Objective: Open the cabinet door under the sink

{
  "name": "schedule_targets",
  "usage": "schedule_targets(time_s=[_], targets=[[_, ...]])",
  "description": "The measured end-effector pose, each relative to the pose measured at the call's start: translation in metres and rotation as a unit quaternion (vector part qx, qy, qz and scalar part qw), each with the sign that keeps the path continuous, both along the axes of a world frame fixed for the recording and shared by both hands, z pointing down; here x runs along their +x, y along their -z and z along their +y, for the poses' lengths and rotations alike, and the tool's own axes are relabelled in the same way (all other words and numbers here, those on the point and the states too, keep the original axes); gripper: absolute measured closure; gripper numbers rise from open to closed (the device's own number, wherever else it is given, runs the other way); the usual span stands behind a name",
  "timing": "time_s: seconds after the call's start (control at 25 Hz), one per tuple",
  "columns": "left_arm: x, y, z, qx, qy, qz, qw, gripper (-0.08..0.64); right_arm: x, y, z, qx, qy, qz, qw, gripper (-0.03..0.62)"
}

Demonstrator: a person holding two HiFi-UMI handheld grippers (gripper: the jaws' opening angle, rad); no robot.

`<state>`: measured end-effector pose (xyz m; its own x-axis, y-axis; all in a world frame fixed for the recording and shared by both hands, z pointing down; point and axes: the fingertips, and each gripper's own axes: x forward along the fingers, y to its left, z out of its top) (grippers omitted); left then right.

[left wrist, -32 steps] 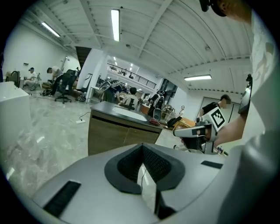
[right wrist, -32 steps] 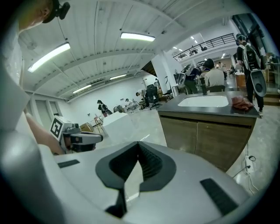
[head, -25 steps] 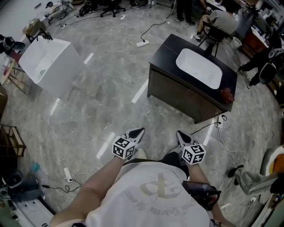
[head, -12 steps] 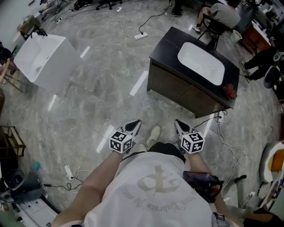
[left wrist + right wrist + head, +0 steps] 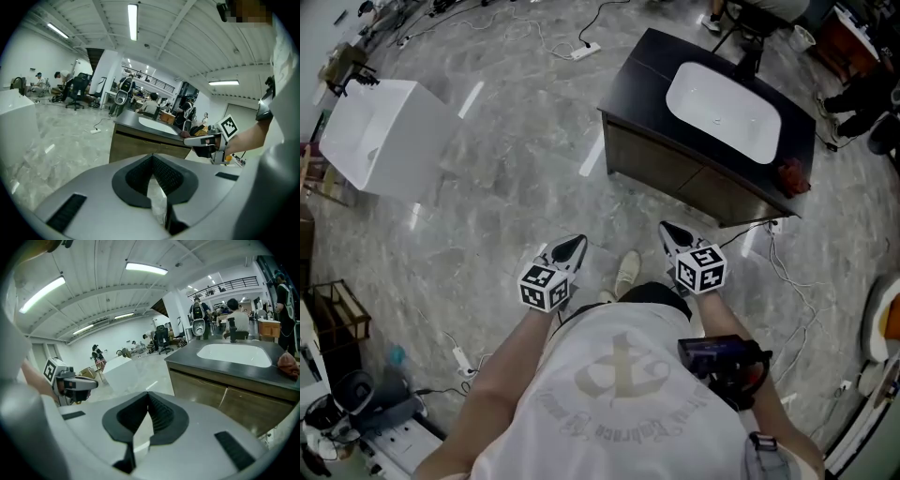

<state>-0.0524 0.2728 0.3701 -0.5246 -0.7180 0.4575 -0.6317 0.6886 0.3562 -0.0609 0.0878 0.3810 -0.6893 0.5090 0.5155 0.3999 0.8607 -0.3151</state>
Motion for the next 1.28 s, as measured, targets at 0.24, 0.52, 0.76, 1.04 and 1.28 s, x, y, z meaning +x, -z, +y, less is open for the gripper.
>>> schedule_targets(time_s=[0.24, 0.52, 0.76, 1.04, 1.28], targets=[[-0.037, -0.004, -0.031, -0.009, -0.008, 0.002, 0.9999, 0.549, -0.043, -0.012, -0.023, -0.007, 0.003, -0.002, 1.0, 0.578], [-0.064, -0.012, -0.042, -0.018, 0.003, 0.011, 0.9998, 0.55, -0.078, -0.028, -0.034, -0.011, 0.013, 0.01, 1.0, 0.578], [-0.078, -0.034, -0.045, -0.027, 0.004, 0.033, 0.9991, 0.549, -0.093, -0.051, -0.043, -0.003, 0.007, 0.029, 1.0, 0.578], [-0.105, -0.057, -0.042, -0.024, -0.005, 0.055, 0.9982, 0.55, -0.113, -0.074, -0.034, 0.01, 0.004, 0.047, 0.999, 0.578], [-0.118, -0.071, -0.047, -0.023, 0.008, 0.067, 0.9974, 0.551, -0.119, -0.081, -0.026, 0.015, 0.025, 0.042, 0.999, 0.578]])
